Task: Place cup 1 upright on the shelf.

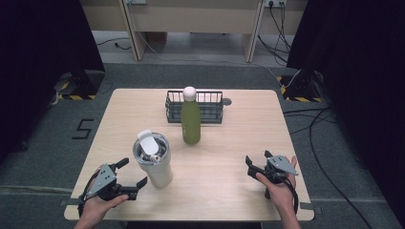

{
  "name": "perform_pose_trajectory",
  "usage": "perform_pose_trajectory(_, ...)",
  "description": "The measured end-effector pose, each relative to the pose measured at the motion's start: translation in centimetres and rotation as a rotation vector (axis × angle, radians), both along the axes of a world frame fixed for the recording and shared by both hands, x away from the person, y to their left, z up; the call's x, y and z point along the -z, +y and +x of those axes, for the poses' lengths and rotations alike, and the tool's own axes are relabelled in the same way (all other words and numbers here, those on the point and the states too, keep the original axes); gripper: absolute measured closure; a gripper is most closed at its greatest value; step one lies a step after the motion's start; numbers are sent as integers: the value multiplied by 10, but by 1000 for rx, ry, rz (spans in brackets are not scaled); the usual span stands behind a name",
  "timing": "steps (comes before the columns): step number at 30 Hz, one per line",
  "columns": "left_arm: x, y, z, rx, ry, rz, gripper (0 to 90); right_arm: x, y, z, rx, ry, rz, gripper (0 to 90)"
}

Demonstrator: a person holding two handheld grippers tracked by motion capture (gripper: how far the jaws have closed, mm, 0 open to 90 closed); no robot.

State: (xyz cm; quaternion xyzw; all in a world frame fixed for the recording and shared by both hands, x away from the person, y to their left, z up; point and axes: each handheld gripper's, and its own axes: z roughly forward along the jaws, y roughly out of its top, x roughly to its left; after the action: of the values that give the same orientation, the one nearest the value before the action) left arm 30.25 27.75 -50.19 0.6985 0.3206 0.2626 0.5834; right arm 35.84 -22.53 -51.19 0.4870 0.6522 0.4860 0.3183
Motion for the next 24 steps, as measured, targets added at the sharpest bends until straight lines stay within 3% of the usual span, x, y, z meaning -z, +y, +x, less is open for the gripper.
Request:
perform_pose_trajectory(11, 5, -19, 11, 40, 3, -3, 0, 1, 0, 1, -1, 2, -1, 185)
perform_pose_trajectory(24, 4, -38, 20, 69, -29, 5, 33, 1, 0, 1, 3, 2, -5, 185)
